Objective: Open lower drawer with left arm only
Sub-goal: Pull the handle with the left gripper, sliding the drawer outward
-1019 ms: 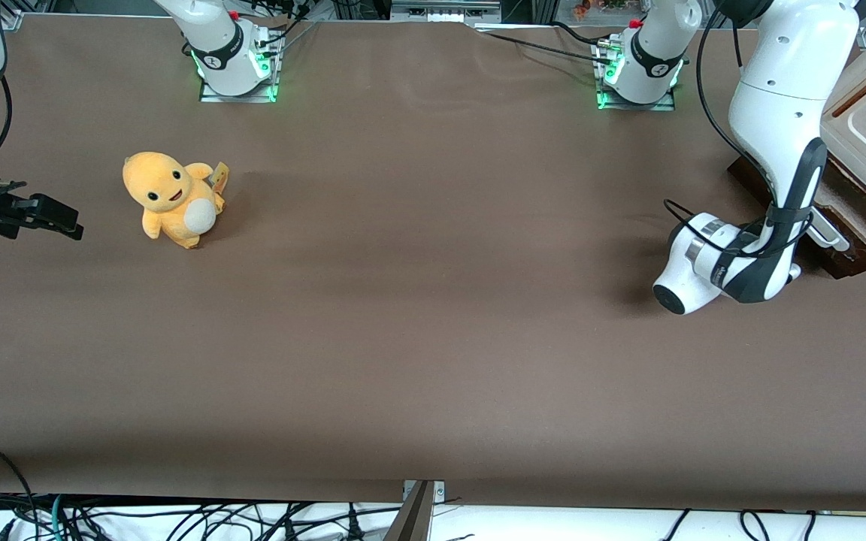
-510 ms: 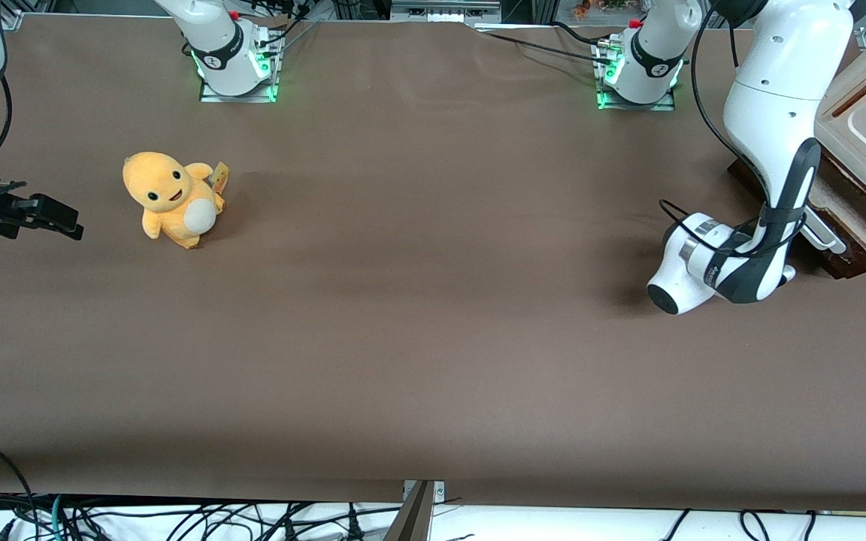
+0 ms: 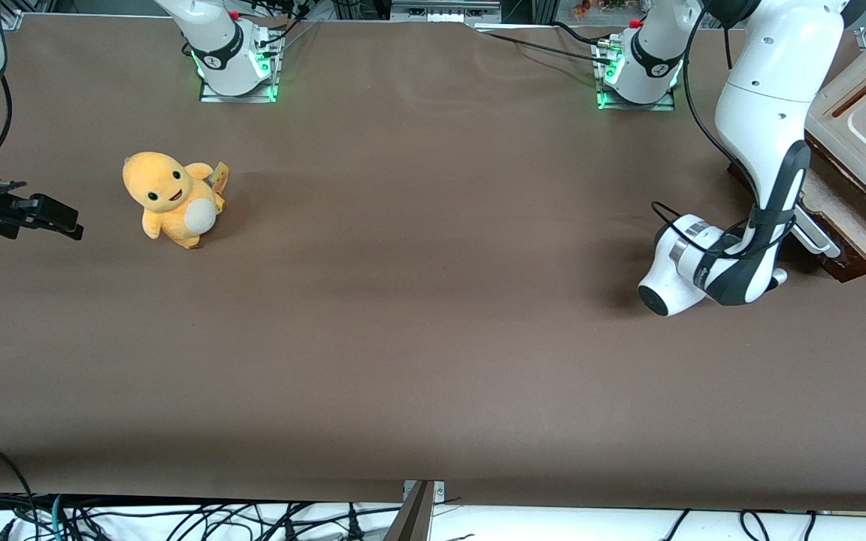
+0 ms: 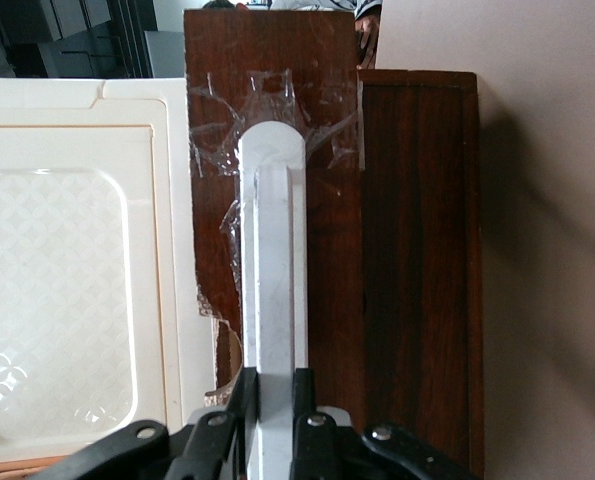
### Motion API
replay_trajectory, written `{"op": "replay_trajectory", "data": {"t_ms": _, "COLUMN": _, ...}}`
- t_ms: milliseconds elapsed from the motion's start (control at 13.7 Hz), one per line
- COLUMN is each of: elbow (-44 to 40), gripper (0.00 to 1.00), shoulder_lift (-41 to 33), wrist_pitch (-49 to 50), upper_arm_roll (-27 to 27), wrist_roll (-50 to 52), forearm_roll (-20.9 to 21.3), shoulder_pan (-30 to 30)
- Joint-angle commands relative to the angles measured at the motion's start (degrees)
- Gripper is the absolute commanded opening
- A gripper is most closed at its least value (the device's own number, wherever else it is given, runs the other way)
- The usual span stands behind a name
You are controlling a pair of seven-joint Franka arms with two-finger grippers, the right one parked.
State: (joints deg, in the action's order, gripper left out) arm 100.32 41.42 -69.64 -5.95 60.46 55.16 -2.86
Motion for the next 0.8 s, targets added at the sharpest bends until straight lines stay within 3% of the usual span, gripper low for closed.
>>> {"op": "replay_trajectory", "data": {"t_ms": 0, "elbow": -1.9, "gripper": 0.08, "shoulder_lift": 0.2, "wrist_pitch": 3.6, "upper_arm_roll": -0.5, "wrist_roll": -1.0, "forearm_roll": -2.0, "shoulder_pan": -2.1}}
{"op": "replay_trajectory", "data": {"t_ms": 146, "elbow": -1.9, "gripper": 0.10, "shoulder_lift": 0.3, "wrist_pitch": 3.6, "upper_arm_roll": -0.5, "wrist_roll": -0.4, "forearm_roll": -3.0, "shoulder_pan": -2.1}}
{"op": "replay_trajectory", "data": {"t_ms": 218, "elbow": -1.9, "gripper": 0.23, "shoulder_lift": 0.7, "wrist_pitch": 3.6, "upper_arm_roll": -0.5, "wrist_roll": -0.4, "forearm_roll": -3.2, "shoulder_pan": -2.1}}
{"op": "replay_trajectory", "data": {"t_ms": 291, "elbow": -1.8, "gripper": 0.80, "shoulder_lift": 0.7, "wrist_pitch": 3.6, "upper_arm_roll": -0.5, "wrist_roll": -0.5, "forearm_roll": -3.4, "shoulder_pan": -1.6}}
{"op": "replay_trajectory", "data": {"t_ms": 364, "elbow": -1.8, "gripper": 1.00, "shoulder_lift": 0.6, "wrist_pitch": 3.6, "upper_arm_roll": -0.5, "wrist_roll": -1.2, "forearm_roll": -4.0, "shoulder_pan": -1.4}}
{"op": "replay_trajectory", "data": {"t_ms": 728, "elbow": -1.8, "gripper": 1.00, "shoulder_lift": 0.4, "wrist_pitch": 3.6, "upper_arm_roll": -0.5, "wrist_roll": -1.2, "forearm_roll": -4.3, "shoulder_pan": -1.4}}
